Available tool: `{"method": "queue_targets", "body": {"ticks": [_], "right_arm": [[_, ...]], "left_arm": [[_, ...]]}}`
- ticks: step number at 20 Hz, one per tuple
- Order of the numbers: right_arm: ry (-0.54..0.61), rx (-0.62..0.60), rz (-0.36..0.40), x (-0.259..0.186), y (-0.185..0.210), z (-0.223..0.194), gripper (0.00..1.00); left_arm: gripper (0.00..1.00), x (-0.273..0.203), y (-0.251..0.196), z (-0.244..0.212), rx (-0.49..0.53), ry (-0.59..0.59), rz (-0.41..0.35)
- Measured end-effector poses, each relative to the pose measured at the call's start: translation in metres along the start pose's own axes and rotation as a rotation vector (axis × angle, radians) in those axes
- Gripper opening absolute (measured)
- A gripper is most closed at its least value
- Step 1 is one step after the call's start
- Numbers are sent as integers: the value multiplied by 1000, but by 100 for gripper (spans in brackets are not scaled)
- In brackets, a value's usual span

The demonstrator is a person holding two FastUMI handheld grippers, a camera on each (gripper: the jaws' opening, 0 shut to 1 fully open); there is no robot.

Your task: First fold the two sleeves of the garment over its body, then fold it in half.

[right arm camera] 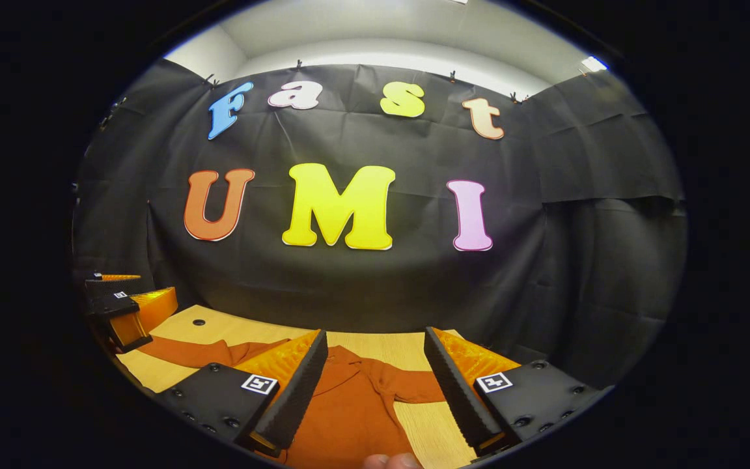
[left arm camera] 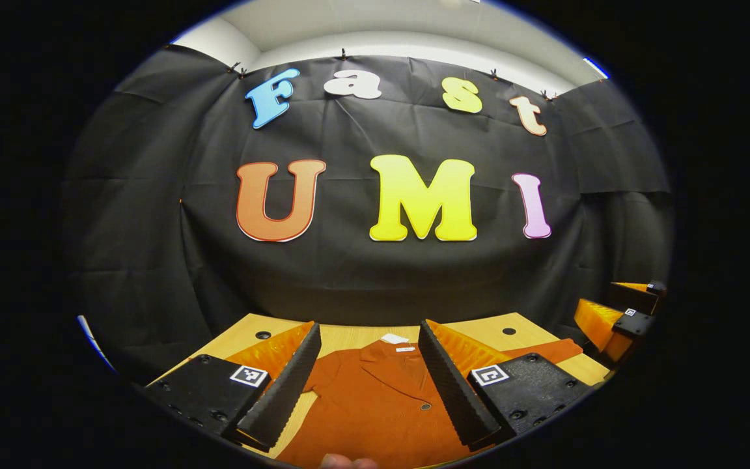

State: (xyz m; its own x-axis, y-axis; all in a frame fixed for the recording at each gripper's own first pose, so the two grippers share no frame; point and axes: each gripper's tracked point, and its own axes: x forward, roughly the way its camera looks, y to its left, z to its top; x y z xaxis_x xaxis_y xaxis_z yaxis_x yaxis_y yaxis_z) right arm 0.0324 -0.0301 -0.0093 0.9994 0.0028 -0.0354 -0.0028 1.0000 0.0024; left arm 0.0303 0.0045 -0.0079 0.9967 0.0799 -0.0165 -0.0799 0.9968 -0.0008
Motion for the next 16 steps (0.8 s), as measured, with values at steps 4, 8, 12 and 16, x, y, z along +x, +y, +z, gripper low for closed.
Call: {"method": "queue_targets", "body": {"ticks": [4,8,12,16], "right_arm": [[38,47,-20,6,-17,-12,95],[78,83,-31,19,-52,-20,95],[113,94,-39,40,-108,-24,95],[203,85,-30,75,-180,-44,94]], "left_arm": [[98,1,-5,-5,8,18,-8],[98,5,-23,-17,6,54,-49],[98,11,-46,-30,16,102,-84],[98,21,-79,-53,-5,181,-160]]}}
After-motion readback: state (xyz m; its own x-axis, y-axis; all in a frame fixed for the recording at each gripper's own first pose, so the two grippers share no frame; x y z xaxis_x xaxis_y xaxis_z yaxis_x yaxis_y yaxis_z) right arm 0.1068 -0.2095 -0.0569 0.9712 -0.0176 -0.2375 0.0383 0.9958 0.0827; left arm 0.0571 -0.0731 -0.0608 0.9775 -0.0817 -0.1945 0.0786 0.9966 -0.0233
